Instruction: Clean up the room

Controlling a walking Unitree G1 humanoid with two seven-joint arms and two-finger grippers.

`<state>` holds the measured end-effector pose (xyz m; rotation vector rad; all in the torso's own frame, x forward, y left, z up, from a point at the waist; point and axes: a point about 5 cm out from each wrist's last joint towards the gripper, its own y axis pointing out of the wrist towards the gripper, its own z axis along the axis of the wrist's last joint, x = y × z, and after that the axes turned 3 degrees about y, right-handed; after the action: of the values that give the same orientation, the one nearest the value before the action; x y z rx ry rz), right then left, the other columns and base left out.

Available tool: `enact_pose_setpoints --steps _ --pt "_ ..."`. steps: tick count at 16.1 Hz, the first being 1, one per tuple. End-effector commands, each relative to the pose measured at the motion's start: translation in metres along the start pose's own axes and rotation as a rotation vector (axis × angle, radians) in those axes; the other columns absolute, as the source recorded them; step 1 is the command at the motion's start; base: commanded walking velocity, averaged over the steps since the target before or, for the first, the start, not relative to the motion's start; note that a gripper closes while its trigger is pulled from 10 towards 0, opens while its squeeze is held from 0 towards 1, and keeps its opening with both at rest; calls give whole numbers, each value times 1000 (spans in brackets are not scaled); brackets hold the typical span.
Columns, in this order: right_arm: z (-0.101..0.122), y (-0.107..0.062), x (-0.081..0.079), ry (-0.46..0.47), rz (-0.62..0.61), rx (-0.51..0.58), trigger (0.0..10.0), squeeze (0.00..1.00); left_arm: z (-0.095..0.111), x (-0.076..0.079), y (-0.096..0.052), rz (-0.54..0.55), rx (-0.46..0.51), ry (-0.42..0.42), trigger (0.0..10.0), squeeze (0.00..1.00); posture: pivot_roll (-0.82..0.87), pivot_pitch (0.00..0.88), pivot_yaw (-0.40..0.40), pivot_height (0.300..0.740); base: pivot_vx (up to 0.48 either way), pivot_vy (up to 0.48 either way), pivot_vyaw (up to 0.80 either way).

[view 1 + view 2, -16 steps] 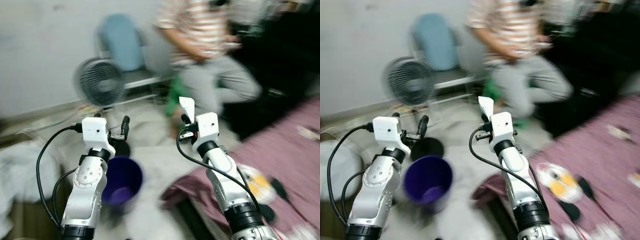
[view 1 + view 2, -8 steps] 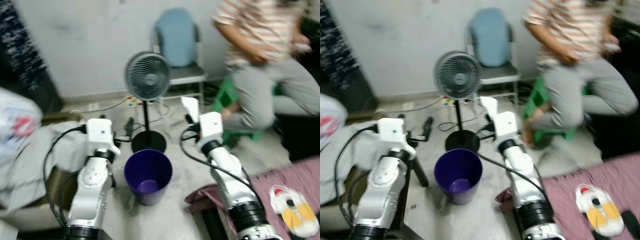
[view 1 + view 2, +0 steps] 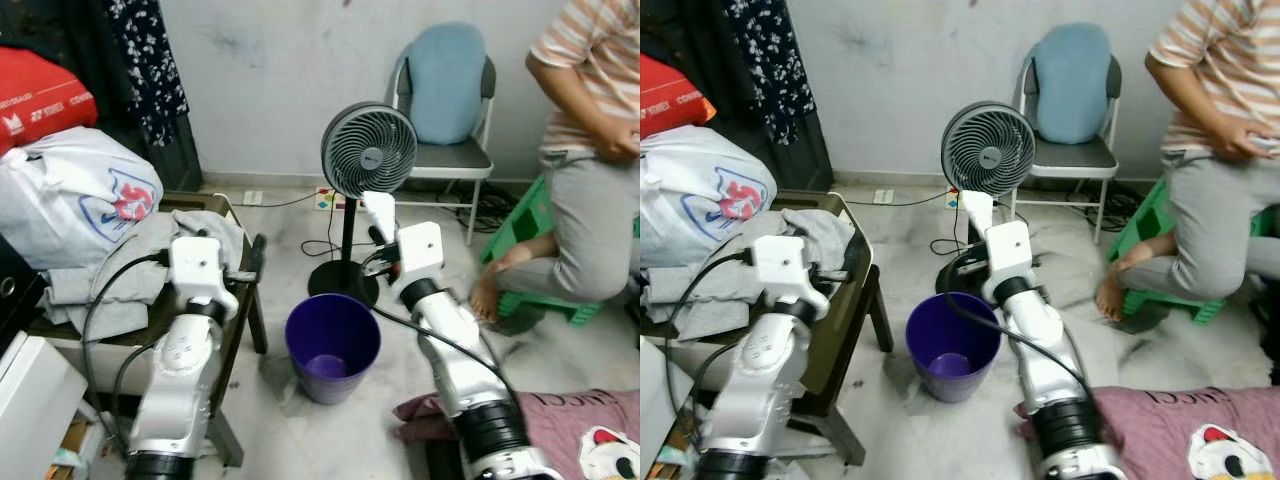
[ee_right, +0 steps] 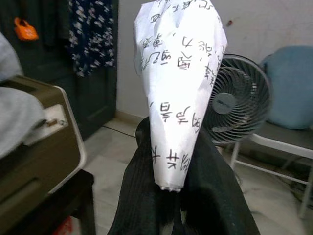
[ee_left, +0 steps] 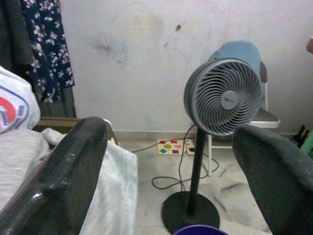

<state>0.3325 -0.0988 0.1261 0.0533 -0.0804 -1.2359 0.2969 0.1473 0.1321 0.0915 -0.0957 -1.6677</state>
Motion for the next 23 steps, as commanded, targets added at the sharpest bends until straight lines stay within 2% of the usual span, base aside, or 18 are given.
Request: enact_pose_setpoints --steps 1,5,8,10,15,23 --pt "2 1 5 -13 -15 5 10000 0 3 3 1 -17 17 -11 10000 0 -27 0 -21 740 0 0 0" --pt "6 -1 12 23 -54 20 10000 0 7 14 -3 -134 41 -69 10000 0 -26 0 -24 740 0 0 0" --pt "10 -11 24 26 -101 37 10000 0 4 14 -9 -185 24 -80 10000 0 -37 0 -22 740 0 0 0" --pt "4 -19 30 30 -124 4 10000 0 3 19 -12 -257 20 -109 10000 0 -41 0 -19 740 0 0 0" --pt "4 -18 28 42 -120 -5 10000 0 4 21 -11 -268 20 -107 10000 0 -45 0 -18 740 0 0 -756" --pt "2 -16 25 30 -100 -16 10000 0 5 24 -13 -297 26 -119 10000 0 -38 0 -20 740 0 0 0"
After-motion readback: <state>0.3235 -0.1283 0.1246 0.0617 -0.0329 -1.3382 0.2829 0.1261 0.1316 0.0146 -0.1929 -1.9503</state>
